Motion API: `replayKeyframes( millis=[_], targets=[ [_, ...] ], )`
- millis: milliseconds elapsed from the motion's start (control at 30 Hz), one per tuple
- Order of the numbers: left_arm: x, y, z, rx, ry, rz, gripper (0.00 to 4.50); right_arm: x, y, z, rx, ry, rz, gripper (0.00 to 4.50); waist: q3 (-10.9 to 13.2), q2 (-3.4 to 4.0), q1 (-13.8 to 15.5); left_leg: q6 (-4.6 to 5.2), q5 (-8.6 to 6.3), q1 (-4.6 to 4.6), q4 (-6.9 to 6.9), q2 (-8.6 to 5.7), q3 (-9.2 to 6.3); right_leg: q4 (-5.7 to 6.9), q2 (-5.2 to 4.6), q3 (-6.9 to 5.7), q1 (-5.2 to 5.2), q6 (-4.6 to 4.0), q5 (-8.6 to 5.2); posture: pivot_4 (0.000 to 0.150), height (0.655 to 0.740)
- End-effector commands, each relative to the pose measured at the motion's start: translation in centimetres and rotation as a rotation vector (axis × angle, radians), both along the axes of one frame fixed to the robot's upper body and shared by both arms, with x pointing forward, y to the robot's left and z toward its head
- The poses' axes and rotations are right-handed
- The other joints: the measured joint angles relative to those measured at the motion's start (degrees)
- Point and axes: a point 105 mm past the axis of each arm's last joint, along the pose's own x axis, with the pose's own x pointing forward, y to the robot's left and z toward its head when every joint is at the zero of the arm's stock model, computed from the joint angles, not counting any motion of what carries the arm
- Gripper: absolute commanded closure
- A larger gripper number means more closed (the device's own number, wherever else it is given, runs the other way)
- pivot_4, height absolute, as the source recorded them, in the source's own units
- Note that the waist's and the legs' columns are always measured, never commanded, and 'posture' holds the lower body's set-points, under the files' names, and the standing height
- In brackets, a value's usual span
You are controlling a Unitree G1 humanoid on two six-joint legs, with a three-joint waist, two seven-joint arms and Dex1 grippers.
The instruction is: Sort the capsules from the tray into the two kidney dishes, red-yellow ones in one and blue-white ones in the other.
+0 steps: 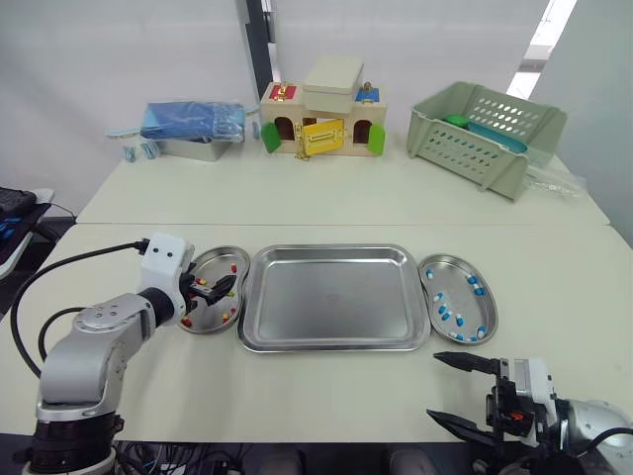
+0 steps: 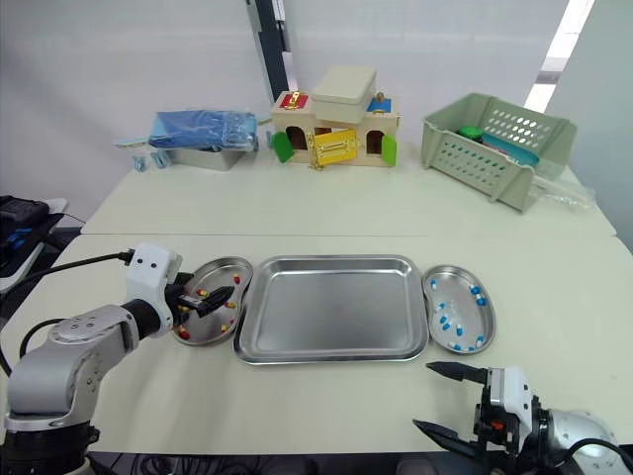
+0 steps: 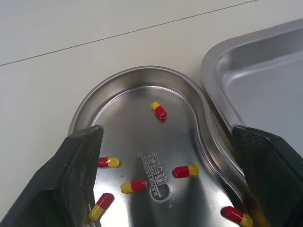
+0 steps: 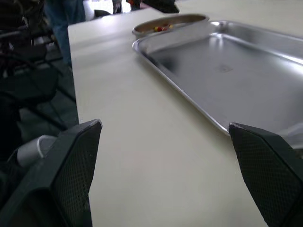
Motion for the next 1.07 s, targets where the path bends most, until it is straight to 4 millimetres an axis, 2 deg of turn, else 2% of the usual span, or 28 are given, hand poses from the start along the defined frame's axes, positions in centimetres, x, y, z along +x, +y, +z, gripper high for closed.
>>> replayKeyframes(
  millis=[33,100,200,300,367,433,500,733,1067],
  targets=[
    [-1.4,2.4,2.0,0.038,-0.056,-0.054,0.03,1.9,-0.8,3.3,0.010,-0.057,-0.076,0.00,0.00,0.00,-0.25,0.01,0.00,0.01,-0.01,0.02,0.00,0.01,0.02,0.01,-0.01,-0.01,0.00,0.150,0.7400],
    [-2.2,3.1,2.5,0.037,-0.064,-0.098,0.03,2.7,-1.4,4.4,-0.001,-0.073,-0.108,0.00,0.00,0.00,-0.44,0.01,-0.01,0.01,-0.02,0.05,0.02,0.04,0.06,0.04,-0.05,-0.02,0.00,0.150,0.7400],
    [-3.8,5.6,2.5,0.069,-0.031,-0.104,0.03,4.2,-3.0,6.1,-0.022,-0.088,-0.174,0.00,0.00,-0.02,-0.02,0.01,-0.01,-0.03,-0.01,0.04,0.03,0.00,0.04,0.02,-0.04,-0.02,0.00,0.150,0.7400],
    [-6.3,9.8,2.5,0.098,0.026,-0.072,0.03,5.7,-6.7,7.4,-0.106,-0.052,-0.273,0.00,0.02,-0.03,-0.01,0.03,-0.02,-0.04,-0.02,0.03,0.07,-0.04,0.00,0.02,-0.04,-0.02,0.00,0.150,0.7400],
    [-7.0,10.9,2.6,0.108,0.032,-0.068,0.03,6.0,-7.9,7.5,-0.127,-0.023,-0.299,0.00,0.01,-0.10,0.09,0.04,-0.02,-0.04,-0.04,0.02,0.11,-0.07,-0.01,0.02,-0.05,-0.02,0.00,0.150,0.7400],
    [-8.1,13.0,2.9,0.111,0.048,-0.031,0.03,7.0,-10.3,7.6,-0.183,-0.012,-0.354,0.00,-0.02,-0.15,0.21,0.04,-0.02,-0.04,-0.05,0.03,0.09,-0.08,-0.01,-0.04,-0.02,-0.03,0.00,0.150,0.7400],
    [-8.6,14.4,3.7,0.134,-0.010,0.007,0.03,7.9,-12.6,7.4,-0.230,0.001,-0.413,0.00,-0.01,-0.15,0.11,0.04,-0.02,-0.02,-0.03,0.03,0.13,-0.06,-0.02,-0.01,-0.02,-0.02,0.00,0.150,0.7400],
    [-9.6,16.1,3.4,0.161,0.012,0.070,0.03,9.7,-15.6,7.0,-0.284,-0.022,-0.449,0.00,0.01,-0.12,-0.27,0.03,-0.02,-0.04,-0.07,0.05,0.20,-0.03,-0.03,0.03,-0.11,-0.02,0.00,0.150,0.7400],
    [-9.9,15.9,2.7,0.177,0.019,0.083,0.03,11.1,-16.7,6.7,-0.298,-0.032,-0.451,0.00,0.03,-0.09,-0.80,0.03,-0.02,-0.04,-0.07,0.07,0.22,0.03,-0.02,0.06,-0.14,-0.02,0.00,0.150,0.7400]
  ],
)
